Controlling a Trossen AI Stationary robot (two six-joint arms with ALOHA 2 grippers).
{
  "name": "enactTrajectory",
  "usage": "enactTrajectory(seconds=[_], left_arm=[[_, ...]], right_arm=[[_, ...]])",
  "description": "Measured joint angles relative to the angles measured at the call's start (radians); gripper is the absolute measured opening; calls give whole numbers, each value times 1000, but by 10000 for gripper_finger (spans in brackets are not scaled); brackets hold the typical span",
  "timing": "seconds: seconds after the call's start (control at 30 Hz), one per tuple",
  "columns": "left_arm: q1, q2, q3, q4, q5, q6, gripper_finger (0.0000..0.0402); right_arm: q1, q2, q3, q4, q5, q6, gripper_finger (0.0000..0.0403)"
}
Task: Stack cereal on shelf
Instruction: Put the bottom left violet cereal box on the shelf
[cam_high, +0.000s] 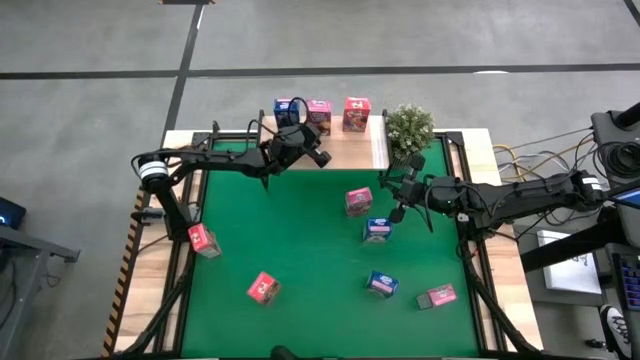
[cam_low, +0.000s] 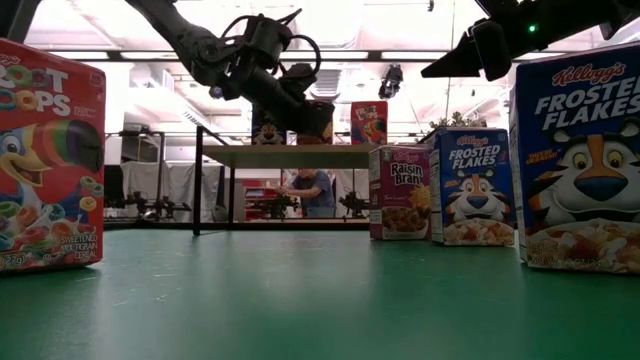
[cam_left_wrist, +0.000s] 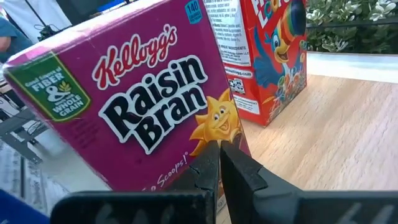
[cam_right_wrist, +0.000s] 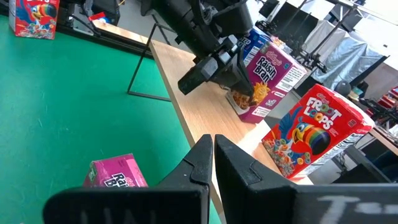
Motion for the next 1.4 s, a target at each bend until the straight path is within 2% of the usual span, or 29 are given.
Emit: enactTrajectory(seconds=[0.43,0.63,0.83,1.0,1.17,1.27,1.4], left_arm=[[-2,27,0,15,0,0,0],[-46,-7,0,10,0,5,0],[-123,-109,0,-62,0,24,0],[-170,-258,0,-184,1,48,0],[-177,-411,0,-294,8,142,0],[-145,-480,0,-372,46,194,0],[-96,-513,0,-433,161,245,0]], right_arm=[[0,0,0,-11,26,0,9],[0,0,0,-11,26,0,9],[0,0,0,-11,26,1,9],[0,0,0,-12,26,8,9],[0,0,0,-11,26,8,9],[0,0,0,-11,25,8,9],[0,0,0,-3,25,7,9]])
